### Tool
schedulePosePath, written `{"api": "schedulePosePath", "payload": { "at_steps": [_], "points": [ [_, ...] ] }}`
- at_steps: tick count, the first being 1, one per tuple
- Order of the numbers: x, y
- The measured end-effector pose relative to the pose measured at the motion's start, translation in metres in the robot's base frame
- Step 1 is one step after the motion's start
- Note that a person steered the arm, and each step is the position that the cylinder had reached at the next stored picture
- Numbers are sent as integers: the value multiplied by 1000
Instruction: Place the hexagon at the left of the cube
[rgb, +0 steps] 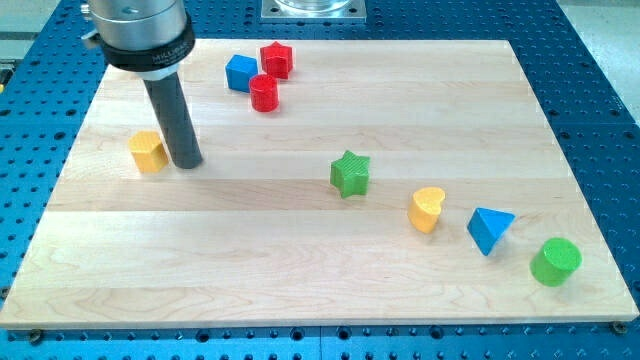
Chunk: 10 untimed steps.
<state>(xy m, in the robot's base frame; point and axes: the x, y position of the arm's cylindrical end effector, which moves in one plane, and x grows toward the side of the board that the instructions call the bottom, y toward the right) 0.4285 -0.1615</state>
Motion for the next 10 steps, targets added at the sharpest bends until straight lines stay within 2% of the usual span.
{"api": "schedulePosePath", "payload": {
  "at_steps": [1, 3, 4, 5, 6, 7, 8, 9, 10],
  "points": [
    [16, -1],
    [15, -62],
    [-5, -74],
    [-57, -54],
    [-21, -55],
    [-22, -87],
    [-63, -108],
    [-99, -90],
    [-94, -68]
  ]
}}
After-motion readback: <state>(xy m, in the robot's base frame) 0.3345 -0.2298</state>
